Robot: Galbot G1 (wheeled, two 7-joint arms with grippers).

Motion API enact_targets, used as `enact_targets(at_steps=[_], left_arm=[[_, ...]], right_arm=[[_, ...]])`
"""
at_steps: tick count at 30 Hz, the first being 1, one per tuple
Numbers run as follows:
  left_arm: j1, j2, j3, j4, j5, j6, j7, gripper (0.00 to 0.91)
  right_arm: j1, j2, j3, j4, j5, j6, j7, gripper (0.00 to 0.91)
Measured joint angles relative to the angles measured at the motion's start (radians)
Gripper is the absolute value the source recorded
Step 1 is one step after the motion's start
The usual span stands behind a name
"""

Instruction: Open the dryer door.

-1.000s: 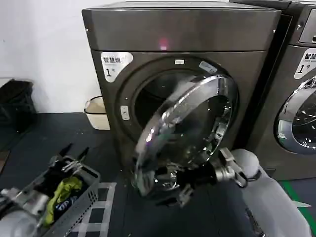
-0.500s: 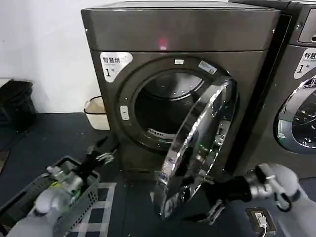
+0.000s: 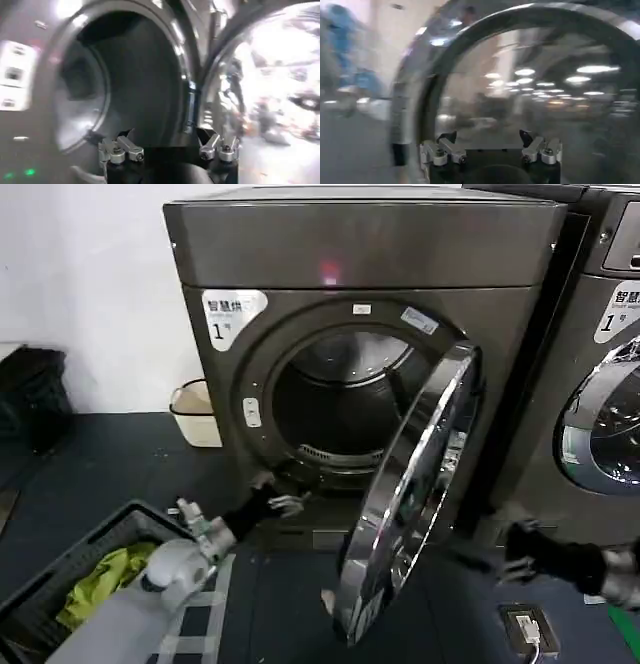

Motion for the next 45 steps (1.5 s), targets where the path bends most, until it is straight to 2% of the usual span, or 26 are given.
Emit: enact_targets(at_steps=[2,8,14,19,27,33,36,45], left_arm=[[-0.015,-0.001,0.040,-0.015,-0.001,0.000,0.001,0.907],[-0.062,-0.014,0.150,-0.039,-0.012,0.002,0.006,0.907],[-0.090,-0.021,0.237,-0.079,-0.016,0.017,-0.020,0.907],[-0.125,-0.033,0.311,-0.113,-0.027,0.019,-0.042,0.907],[-0.200,-0.109,0.441,-0.073,-0.019,0.013,-0.072,0.907],[-0.261,-0.205,0.519,0.006,-0.017,0.007,-0.082,0.907],[-0.288,-0.254,0.548,0.050,-0.017,0.005,-0.088,0.907],[-0.351,-0.418,0.594,0.194,-0.009,-0.010,-0.097,0.907]], right_arm=[[-0.024,0.018,0.052,0.008,-0.010,0.008,0.080,0.907],[-0.094,0.080,0.219,0.056,-0.017,-0.018,0.313,0.907],[-0.133,0.093,0.389,0.062,-0.042,-0.147,0.566,0.907],[-0.163,0.087,0.532,0.032,-0.050,-0.204,0.688,0.907],[-0.218,0.067,0.722,-0.005,-0.072,-0.233,0.757,0.907],[-0.252,0.077,0.825,0.004,-0.086,-0.231,0.772,0.907],[-0.263,0.081,0.865,0.008,-0.087,-0.251,0.765,0.907],[-0.282,0.073,0.969,-0.029,-0.128,-0.233,0.789,0.907]])
